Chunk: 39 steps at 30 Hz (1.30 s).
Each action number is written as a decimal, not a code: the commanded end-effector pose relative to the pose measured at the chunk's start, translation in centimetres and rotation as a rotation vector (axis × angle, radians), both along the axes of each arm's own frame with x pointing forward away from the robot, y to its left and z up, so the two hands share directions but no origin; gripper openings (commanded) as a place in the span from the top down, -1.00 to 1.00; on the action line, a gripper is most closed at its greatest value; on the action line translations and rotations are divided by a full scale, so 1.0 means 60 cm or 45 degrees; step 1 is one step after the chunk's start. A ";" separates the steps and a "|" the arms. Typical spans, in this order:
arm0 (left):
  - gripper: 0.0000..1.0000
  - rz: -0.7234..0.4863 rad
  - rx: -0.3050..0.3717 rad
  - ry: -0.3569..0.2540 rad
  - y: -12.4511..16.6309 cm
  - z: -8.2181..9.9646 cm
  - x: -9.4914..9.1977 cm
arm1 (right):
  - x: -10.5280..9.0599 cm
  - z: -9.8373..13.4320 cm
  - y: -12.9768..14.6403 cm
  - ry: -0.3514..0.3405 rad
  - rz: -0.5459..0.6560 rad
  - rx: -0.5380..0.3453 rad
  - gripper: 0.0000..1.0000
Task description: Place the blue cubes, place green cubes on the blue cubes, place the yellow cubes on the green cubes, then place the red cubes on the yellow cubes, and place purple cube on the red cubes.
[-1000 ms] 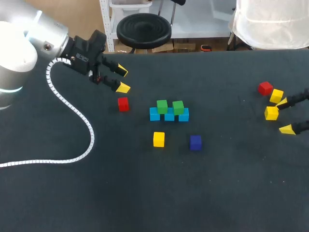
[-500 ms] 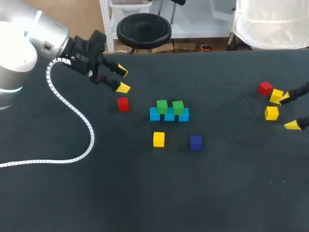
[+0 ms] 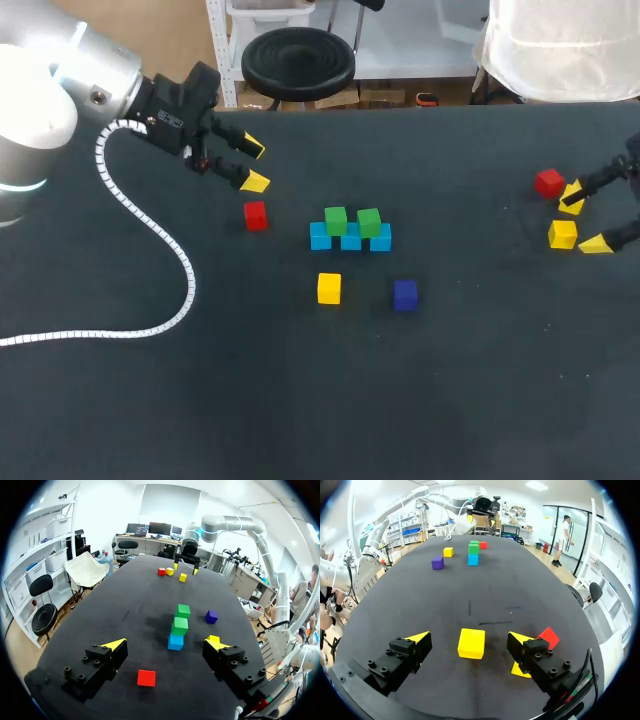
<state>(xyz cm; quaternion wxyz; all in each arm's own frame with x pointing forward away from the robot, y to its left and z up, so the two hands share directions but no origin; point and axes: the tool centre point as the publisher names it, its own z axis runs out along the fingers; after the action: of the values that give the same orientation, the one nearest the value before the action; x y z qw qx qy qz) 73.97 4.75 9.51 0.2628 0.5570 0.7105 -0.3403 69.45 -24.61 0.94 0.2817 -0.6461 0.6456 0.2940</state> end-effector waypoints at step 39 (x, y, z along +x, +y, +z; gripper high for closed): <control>-1.00 -0.003 0.003 0.004 0.000 0.000 0.003 | -0.016 0.005 0.030 0.032 0.020 -0.094 1.00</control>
<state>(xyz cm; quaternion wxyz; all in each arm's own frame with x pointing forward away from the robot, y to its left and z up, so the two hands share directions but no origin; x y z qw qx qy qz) 73.97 4.75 9.51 0.2628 0.5570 0.7105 -0.3403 68.98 -23.44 0.25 0.2534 -0.6545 0.6505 0.2901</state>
